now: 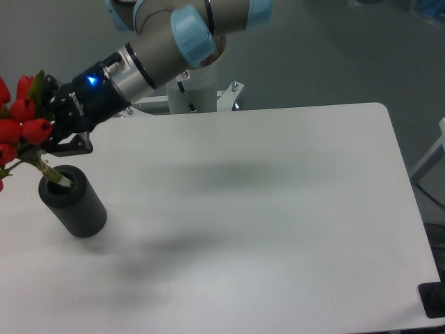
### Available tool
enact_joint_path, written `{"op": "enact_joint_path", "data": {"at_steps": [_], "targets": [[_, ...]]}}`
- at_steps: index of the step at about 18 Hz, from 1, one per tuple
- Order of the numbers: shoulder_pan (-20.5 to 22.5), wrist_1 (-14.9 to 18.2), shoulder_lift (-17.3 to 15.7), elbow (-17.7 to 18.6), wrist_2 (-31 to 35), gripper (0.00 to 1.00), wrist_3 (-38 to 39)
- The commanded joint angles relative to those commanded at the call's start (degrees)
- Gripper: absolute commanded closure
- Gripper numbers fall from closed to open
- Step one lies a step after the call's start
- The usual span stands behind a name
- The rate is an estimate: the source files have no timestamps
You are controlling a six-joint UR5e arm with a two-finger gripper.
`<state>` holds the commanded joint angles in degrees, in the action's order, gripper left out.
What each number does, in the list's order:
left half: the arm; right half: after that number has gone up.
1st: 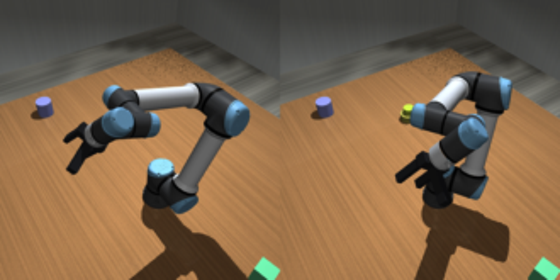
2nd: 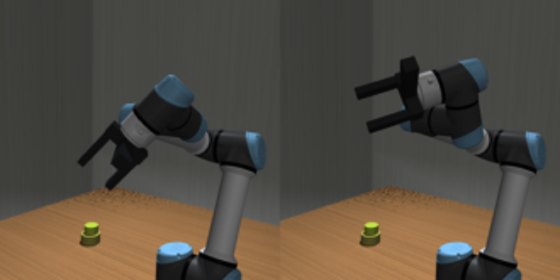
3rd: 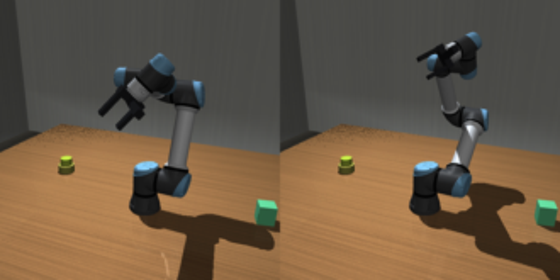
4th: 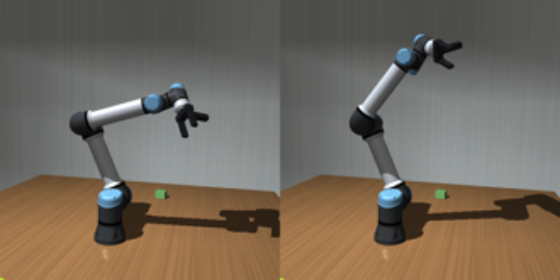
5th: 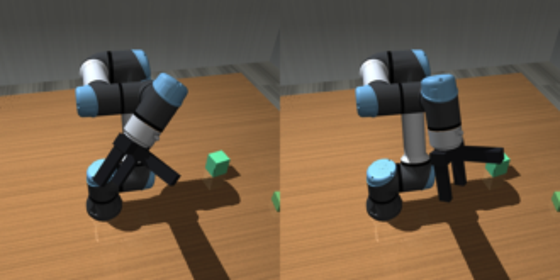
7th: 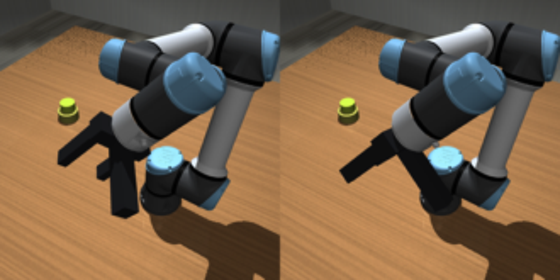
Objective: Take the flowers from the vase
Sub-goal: 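Lift the gripped tulips straight up out of the vase, then carry the tulip bunch away from the vase over the table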
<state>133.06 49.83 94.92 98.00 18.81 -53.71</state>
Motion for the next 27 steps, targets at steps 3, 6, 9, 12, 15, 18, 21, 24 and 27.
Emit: {"op": "enact_joint_path", "data": {"at_steps": [3,6,9,12,15,18,21,24,27], "targets": [[2.11,-0.09,0.0,-0.53,-0.7,0.64,0.18],[4.92,0.0,0.17,-1.67,-2.37,0.64,0.18],[7.73,-0.09,1.31,-3.08,-2.99,0.64,-0.51],[11.68,-0.44,4.21,-4.74,-2.99,0.64,-1.13],[14.76,-0.53,7.72,-6.94,-3.08,0.64,-3.32],[16.61,-0.53,10.8,-8.27,-3.08,0.64,-6.66],[18.99,-0.53,12.74,-8.27,-3.26,0.64,-11.67],[20.57,-0.44,13.09,-7.21,-2.99,0.64,-14.39],[21.54,-0.53,13.71,-7.3,-2.47,0.64,-15.55]]}}
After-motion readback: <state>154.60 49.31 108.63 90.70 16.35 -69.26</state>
